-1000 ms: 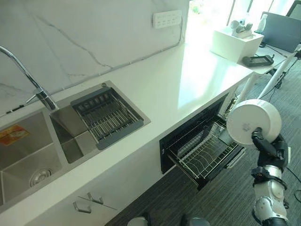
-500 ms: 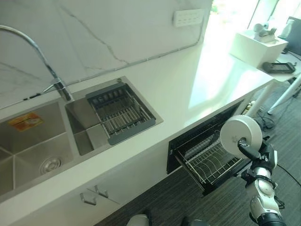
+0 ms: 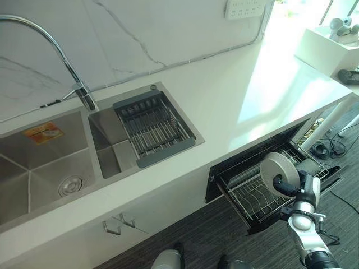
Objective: Place the dishes in the dishwasher.
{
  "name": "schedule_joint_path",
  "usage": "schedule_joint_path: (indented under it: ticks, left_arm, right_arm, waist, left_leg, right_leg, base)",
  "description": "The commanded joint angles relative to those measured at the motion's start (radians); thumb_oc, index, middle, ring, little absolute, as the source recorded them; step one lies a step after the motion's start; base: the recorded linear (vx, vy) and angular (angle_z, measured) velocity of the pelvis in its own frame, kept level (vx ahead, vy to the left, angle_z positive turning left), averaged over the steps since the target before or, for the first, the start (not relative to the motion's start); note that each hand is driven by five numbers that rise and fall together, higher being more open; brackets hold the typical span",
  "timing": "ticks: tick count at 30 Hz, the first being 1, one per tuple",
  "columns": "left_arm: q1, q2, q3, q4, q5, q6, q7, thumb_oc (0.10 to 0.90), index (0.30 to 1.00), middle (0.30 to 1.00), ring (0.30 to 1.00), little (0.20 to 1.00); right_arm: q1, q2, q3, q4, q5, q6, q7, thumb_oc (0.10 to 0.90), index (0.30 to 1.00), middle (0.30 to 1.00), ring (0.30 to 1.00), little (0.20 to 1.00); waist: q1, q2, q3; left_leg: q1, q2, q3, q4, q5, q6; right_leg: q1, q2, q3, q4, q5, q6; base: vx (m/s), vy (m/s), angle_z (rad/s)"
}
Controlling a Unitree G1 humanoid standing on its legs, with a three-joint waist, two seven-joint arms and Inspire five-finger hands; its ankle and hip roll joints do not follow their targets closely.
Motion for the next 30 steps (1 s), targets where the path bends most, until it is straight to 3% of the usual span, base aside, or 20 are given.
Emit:
schedule_joint_path:
  ticks: [1,10,16,19,21,23,26,30]
  left_arm:
    - [0.001,0.029,-0.034,-0.005,0.016,0.023,-0.013,0.8,0.9,0.9,0.9,0.9]
    - [-0.006,0.046,-0.077,-0.023,-0.001,0.058,-0.018,0.8,0.9,0.9,0.9,0.9]
    - [-0.027,0.05,-0.111,-0.03,-0.03,0.055,-0.01,0.8,0.9,0.9,0.9,0.9]
    - [-0.043,0.052,-0.121,-0.035,-0.046,0.028,0.0,0.8,0.9,0.9,0.9,0.9]
    - [-0.068,0.057,-0.134,-0.044,-0.196,-0.107,0.069,0.8,0.9,0.9,0.9,0.9]
    - [-0.083,0.054,-0.12,-0.055,-0.28,-0.123,0.097,0.8,0.9,0.9,0.9,0.9]
    - [-0.109,0.05,-0.116,-0.067,-0.328,-0.145,0.123,0.8,0.9,0.9,0.9,0.9]
    - [-0.135,0.05,-0.132,-0.066,-0.335,-0.189,0.114,0.8,0.9,0.9,0.9,0.9]
  right_arm:
    - [-0.15,-0.092,0.0,-0.03,-0.157,-0.027,-0.083,0.4,0.3,0.3,0.3,0.3]
    - [-0.259,-0.124,0.099,0.112,-0.243,0.134,-0.176,0.4,0.3,0.3,0.3,0.3]
    - [-0.358,-0.115,0.158,0.201,-0.324,0.224,-0.329,0.4,0.3,0.3,0.3,0.3]
    - [-0.414,-0.125,0.188,0.231,-0.358,0.264,-0.416,0.4,0.3,0.3,0.3,0.3]
    - [-0.477,-0.152,0.206,0.276,-0.365,0.287,-0.59,0.4,0.3,0.3,0.3,0.3]
    - [-0.49,-0.152,0.203,0.29,-0.351,0.292,-0.682,0.4,0.3,0.3,0.3,0.3]
    - [-0.507,-0.144,0.203,0.32,-0.384,0.297,-0.763,0.4,0.3,0.3,0.3,0.3]
    - [-0.542,-0.149,0.234,0.366,-0.393,0.267,-0.772,0.4,0.3,0.3,0.3,0.3]
  waist:
    - [0.024,-0.011,-0.014]
    - [0.071,-0.001,0.003]
    - [0.102,0.017,0.036]
    - [0.11,0.031,0.065]
    - [0.117,0.047,0.109]
    - [0.118,0.05,0.126]
    - [0.124,0.051,0.156]
    - [0.13,0.046,0.188]
  left_leg:
    - [0.007,0.023,-0.04,0.059,-0.196,-0.026]
    - [-0.014,0.007,-0.071,0.059,-0.182,-0.025]
    - [-0.058,-0.007,-0.097,0.059,-0.161,-0.021]
    - [-0.089,-0.018,-0.108,0.059,-0.149,-0.018]
    - [-0.127,-0.023,-0.109,0.059,-0.138,-0.014]
    - [-0.148,-0.025,-0.108,0.059,-0.132,-0.013]
    - [-0.161,-0.026,-0.107,0.059,-0.129,-0.011]
    - [-0.188,-0.026,-0.105,0.059,-0.126,-0.009]
  right_leg:
    - [0.062,-0.047,0.011,-0.073,-0.055,0.098]
    - [0.059,-0.057,-0.009,-0.073,-0.046,0.101]
    - [0.03,-0.061,-0.021,-0.073,-0.035,0.099]
    - [0.004,-0.064,-0.021,-0.073,-0.026,0.1]
    - [-0.032,-0.063,-0.018,-0.073,-0.017,0.101]
    - [-0.051,-0.064,-0.017,-0.073,-0.011,0.103]
    - [-0.068,-0.065,-0.014,-0.073,-0.003,0.104]
    - [-0.094,-0.064,-0.017,-0.073,0.003,0.106]
  base:
    - [0.0,0.0,0.0]
    - [0.02,0.014,0.1]
    - [-0.05,0.013,0.11]
    - [-0.13,0.029,0.12]
    - [-0.24,0.036,0.14]
    - [-0.16,0.012,0.0]
    - [-0.09,-0.023,0.01]
    - [-0.1,-0.031,-0.02]
